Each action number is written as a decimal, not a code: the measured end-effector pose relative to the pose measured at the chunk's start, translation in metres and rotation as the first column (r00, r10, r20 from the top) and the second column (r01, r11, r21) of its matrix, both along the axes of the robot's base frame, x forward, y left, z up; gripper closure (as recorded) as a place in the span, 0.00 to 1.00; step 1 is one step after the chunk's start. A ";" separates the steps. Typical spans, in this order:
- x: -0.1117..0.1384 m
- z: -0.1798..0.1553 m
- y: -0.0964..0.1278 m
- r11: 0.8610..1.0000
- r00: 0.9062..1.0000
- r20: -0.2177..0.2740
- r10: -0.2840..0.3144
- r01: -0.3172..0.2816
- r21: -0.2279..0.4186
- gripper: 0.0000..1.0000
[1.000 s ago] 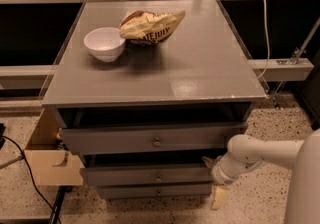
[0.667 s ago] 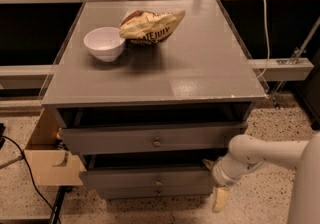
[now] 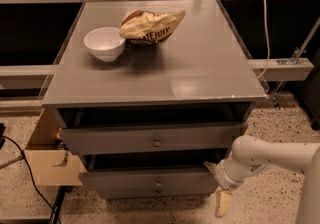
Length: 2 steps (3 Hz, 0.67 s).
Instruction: Open middle drawer
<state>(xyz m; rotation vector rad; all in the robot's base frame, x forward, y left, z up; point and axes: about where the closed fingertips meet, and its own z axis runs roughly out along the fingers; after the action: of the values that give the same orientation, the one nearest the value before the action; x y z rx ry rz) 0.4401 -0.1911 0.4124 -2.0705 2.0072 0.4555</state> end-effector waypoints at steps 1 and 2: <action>-0.007 0.002 -0.001 1.000 1.000 -0.024 0.002 -0.001 0.014 0.00; -0.013 0.000 -0.004 1.000 0.997 -0.078 0.002 0.000 0.029 0.00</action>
Offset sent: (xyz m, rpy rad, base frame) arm -0.0197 -0.0088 0.0011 0.0461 0.1465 0.0006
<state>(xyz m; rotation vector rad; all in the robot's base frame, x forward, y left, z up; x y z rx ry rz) 0.4270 -0.1949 0.4124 -2.0674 2.0299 0.5699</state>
